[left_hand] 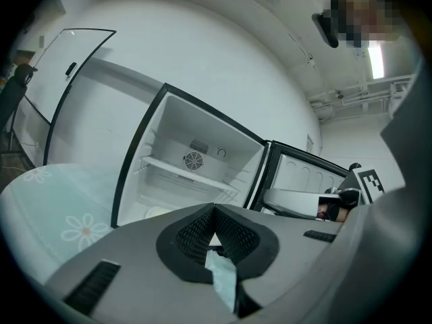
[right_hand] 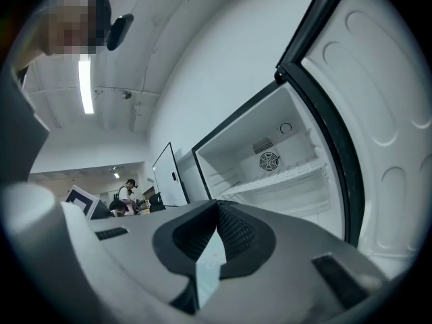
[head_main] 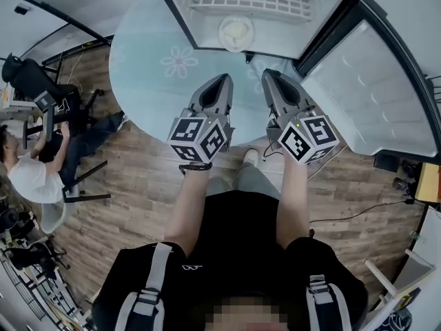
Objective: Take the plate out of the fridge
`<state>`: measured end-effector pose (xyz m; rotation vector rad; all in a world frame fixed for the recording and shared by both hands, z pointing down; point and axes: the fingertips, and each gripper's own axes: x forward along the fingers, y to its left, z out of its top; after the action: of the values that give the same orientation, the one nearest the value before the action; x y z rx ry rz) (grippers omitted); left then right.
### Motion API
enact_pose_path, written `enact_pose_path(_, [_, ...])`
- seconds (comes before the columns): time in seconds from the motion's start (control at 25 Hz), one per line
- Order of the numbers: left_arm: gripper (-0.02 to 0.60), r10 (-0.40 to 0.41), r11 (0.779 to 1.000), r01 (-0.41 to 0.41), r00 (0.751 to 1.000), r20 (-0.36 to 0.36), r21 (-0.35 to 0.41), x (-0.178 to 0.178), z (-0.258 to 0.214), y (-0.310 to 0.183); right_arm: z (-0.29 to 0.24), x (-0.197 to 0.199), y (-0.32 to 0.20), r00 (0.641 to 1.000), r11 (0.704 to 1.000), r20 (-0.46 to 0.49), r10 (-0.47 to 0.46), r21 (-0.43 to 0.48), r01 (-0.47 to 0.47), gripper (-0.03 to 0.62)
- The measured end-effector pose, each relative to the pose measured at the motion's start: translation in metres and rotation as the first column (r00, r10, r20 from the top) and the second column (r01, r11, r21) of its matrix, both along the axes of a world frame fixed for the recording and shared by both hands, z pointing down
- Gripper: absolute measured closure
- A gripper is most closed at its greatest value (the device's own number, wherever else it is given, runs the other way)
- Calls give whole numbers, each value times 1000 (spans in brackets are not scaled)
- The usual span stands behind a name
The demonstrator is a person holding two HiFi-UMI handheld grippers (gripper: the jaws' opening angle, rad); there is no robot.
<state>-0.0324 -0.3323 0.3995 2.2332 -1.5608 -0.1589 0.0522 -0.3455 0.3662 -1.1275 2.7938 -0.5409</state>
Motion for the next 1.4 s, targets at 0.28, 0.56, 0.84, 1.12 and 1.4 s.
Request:
enact_pose_path(0.28, [575,-44,998,43,998,-35,-46,-10,15,-26,17,-12,-25,998,998,-33,-44,-49,42,588])
enact_pose_path(0.56, [575,-36,992,27,996,-77,-121,-25,41,-66,47,-28,-55,996,992,-85,-37,-121,27,588])
enact_pose_path(0.84, [575,-15,983,-6,993,-115,-182,-45,71,-97,64,-33,-89,997,985,-14,73,-156,-74,586])
enact_pose_path(1.12, [574,-67,962,20,984,-166,-274,-68,114,-119,101,-35,-111,989,958,8,147,-251,-141,586])
enact_pose_path(1.4, [481,5,939,-77,977,-212,-336,-44,144,-128,155,-36,-117,986,901,59,159,-416,-121,493])
